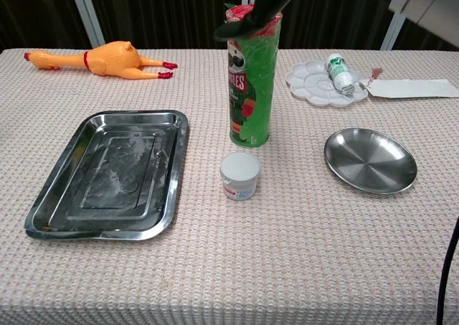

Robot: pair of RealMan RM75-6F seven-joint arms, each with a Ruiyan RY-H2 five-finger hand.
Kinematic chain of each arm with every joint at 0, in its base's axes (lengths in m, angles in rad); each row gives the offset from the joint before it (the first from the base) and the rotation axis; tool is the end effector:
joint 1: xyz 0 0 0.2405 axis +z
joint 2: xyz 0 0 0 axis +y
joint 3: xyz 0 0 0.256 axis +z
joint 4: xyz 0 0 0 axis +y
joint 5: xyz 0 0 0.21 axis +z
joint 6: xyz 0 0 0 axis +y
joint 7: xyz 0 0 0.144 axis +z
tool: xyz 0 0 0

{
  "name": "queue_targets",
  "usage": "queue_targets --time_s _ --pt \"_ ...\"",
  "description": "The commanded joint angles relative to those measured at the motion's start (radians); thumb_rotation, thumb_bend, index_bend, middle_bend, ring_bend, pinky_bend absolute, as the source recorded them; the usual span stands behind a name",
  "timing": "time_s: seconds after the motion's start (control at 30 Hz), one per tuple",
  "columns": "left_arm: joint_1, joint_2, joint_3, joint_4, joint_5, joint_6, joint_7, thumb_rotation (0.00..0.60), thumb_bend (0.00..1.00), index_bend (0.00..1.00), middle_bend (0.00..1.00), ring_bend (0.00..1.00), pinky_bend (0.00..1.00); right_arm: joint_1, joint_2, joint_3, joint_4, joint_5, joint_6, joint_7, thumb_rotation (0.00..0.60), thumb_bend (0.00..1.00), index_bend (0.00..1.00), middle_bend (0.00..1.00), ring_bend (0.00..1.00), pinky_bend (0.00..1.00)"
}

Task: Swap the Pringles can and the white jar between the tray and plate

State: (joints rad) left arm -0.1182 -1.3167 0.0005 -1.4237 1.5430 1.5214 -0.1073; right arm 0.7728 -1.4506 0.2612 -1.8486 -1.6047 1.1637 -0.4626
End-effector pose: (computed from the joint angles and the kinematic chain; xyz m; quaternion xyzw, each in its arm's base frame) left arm -0.3170 0.1823 0.1065 -0.5930 -0.4073 -0.4340 0.5423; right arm -0.0099 -0.2802 0.0507 0.7428 -0.1320 0.5767 0.3134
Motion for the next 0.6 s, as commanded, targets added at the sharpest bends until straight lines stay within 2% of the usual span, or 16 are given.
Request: queue_targets --time_s 0.03,0.3,0.47,0.57,0.6 --pt "0.000 -0.001 0.000 -0.002 -0.001 -0.005 0.002 0.600 0.10 0.16 0.16 0.07 0.31 -0.018 0.020 0.020 0.006 0.111 -0.027 -0.104 0.600 0.01 0.00 0.03 0.00 0.01" --pt "-0.005 -0.011 0.001 0.001 -0.008 -0.035 -0.005 0.600 0.10 0.16 0.16 0.07 0.31 0.036 -0.024 0.049 0.053 0.439 -0.136 -0.264 0.600 0.01 0.00 0.00 0.00 0.00" --pt "-0.001 -0.014 -0.004 0.010 -0.010 -0.031 -0.016 0.600 0.10 0.16 0.16 0.07 0.31 0.092 -0.046 0.063 0.094 0.597 -0.187 -0.297 0.600 0.02 0.00 0.01 0.00 0.00" --pt "0.003 -0.015 -0.004 0.016 -0.012 -0.030 -0.025 0.600 0.10 0.16 0.16 0.07 0.31 0.122 -0.057 0.061 0.118 0.652 -0.200 -0.314 0.600 0.06 0.00 0.03 0.00 0.06" --pt "0.004 -0.015 -0.004 0.018 -0.013 -0.029 -0.027 0.600 0.10 0.16 0.16 0.07 0.31 0.128 -0.061 0.061 0.124 0.663 -0.195 -0.318 0.600 0.09 0.00 0.04 0.00 0.12"
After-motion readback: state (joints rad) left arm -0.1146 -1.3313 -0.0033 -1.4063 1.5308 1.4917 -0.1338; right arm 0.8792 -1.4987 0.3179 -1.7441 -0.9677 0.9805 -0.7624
